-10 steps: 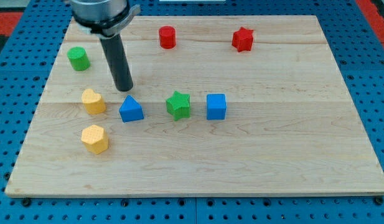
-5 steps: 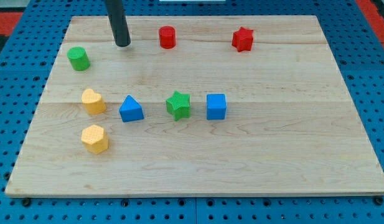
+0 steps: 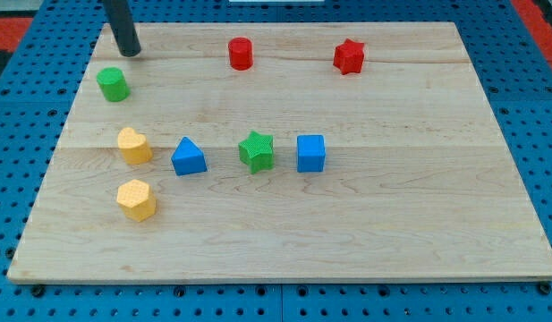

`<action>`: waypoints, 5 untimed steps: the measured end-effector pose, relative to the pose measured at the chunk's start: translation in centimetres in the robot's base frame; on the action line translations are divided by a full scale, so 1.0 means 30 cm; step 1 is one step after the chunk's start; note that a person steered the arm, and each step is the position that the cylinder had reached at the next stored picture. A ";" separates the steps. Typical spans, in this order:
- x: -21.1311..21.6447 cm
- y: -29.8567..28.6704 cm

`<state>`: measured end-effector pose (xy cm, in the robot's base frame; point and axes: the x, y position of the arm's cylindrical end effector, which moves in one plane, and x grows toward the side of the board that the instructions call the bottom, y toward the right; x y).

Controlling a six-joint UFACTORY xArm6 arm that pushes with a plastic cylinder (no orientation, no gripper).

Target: Keep your hand diagonally top left to the yellow hexagon

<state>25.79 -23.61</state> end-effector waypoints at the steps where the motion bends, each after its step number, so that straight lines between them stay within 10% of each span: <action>1: 0.276 -0.087; 5: 0.759 0.083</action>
